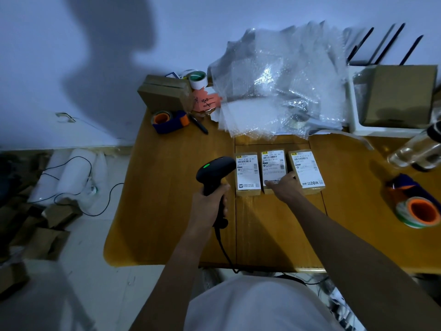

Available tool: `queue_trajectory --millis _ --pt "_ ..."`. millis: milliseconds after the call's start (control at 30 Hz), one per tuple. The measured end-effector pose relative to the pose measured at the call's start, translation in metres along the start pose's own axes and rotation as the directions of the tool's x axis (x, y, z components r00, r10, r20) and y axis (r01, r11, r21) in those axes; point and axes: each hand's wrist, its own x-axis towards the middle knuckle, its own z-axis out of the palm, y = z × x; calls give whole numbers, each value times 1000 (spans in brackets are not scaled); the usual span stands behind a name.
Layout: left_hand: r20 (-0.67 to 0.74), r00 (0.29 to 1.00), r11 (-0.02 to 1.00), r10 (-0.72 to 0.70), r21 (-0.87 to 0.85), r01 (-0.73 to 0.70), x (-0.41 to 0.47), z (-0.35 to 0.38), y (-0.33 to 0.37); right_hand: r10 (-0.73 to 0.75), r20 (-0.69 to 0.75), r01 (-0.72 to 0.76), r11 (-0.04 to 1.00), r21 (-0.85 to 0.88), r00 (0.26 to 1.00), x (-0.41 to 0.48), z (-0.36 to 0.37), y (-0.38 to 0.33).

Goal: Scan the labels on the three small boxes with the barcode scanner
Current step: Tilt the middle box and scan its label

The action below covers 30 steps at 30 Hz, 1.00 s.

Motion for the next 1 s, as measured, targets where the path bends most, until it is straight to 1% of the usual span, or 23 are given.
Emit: queue_trajectory --millis 67,333,467,600,700,767,833,900,1000 --pt "6 1000 1000 4 -6 -4 -1 0 1 -5 7 5 1000 22 1000 0 -1 4" --pt "-5 1000 1000 -8 -9 8 -5 -2 -1 -20 47 20 1000 5 999 -2 5 9" --pt "-13 1000 1000 -10 -4 10 -6 -3 -3 -19 96 13 998 60 995 0 8 20" --pt "-3 1000 1000 -5 -1 5 -8 0 -5 -31 150 6 987 162 988 9 15 37" --pt "10 1000 1000 6 3 -6 -11 1 -5 -42 182 -9 962 272 982 14 20 50" --pt "12 1000 1000 3 7 -3 -12 2 -5 -45 222 -37 935 353 974 21 27 63" --pt "18 1000 1000 -4 9 4 -13 3 -5 -57 222 -45 903 427 973 16 28 68" --pt "27 1000 1000 -6 8 5 -15 4 -6 -70 219 -48 870 490 973 -14 12 55" --pt "47 999 1000 3 18 -4 -18 5 -6 -81 265 -94 806 584 961 -35 3 51"
